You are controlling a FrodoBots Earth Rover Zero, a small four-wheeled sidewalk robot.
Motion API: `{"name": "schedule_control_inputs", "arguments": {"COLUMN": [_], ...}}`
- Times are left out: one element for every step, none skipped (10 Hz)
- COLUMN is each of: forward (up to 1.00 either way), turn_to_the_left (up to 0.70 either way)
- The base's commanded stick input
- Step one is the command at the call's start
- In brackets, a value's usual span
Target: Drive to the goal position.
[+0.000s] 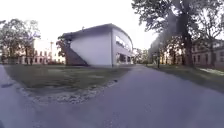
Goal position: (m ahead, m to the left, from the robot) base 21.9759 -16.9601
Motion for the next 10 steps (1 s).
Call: {"name": "schedule_control_inputs", "arguments": {"forward": [0.70,0.70,0.70,0.70,0.70,0.70,0.70,0.70,0.70,0.70], "turn_to_the_left": [0.00,0.00,0.00,0.00,0.00,0.00,0.00,0.00,0.00,-0.07]}}
